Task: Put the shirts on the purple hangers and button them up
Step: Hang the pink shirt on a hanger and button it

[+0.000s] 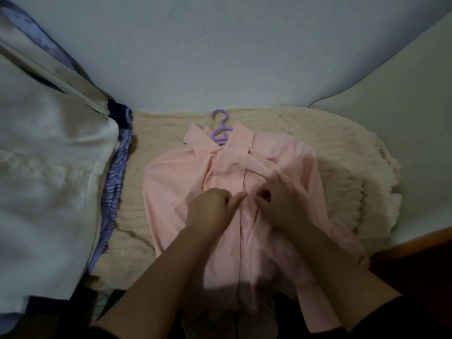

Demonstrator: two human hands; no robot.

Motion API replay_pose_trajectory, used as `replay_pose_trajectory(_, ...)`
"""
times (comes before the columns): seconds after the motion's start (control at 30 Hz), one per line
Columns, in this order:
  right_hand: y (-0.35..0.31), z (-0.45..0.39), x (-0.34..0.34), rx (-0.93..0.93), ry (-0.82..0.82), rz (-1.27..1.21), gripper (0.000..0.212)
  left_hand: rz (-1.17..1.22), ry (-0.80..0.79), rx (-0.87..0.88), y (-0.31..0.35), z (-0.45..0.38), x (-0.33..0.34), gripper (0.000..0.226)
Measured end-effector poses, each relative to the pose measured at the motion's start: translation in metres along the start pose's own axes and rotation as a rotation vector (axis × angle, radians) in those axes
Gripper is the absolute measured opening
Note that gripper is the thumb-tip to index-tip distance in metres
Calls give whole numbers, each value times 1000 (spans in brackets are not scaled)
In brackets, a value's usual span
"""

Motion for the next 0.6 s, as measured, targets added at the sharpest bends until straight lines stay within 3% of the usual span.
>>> replay_pose_trajectory(0.1, 1, 2, 13, 18, -149, 37, 14, -58, -50, -85, 0, 6, 0, 58)
replay_pose_trajectory(0.27, 13, 3, 21, 184, -213, 4, 16, 60, -61, -166, 1, 14, 9, 29)
replay_pose_trajectory(0.4, 20, 3, 29, 303, -321, -3, 11, 447, -32, -364, -19, 19, 8, 30)
replay_pose_trajectory(0.47, 19, 3, 31, 288, -334, 32, 24, 650, -30, -507, -31, 26, 11, 27)
replay_pose_trajectory(0.53, 9, 3, 26, 244, -274, 7, 36, 846, -25, -603, -35, 32, 15, 21)
replay_pose_trajectory(0.6, 1, 5, 17, 263, -203, -109, 31, 1024, -4, -649, -32, 35, 17, 19)
Point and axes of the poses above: each hand's wrist, its own z-axis away from the middle knuckle, its own x-axis out of the palm, y = z × x, the point moved 9 cm from there along -z, towards the middle knuckle, and after that the axes turned 8 degrees about z, right-handed, at the moved point
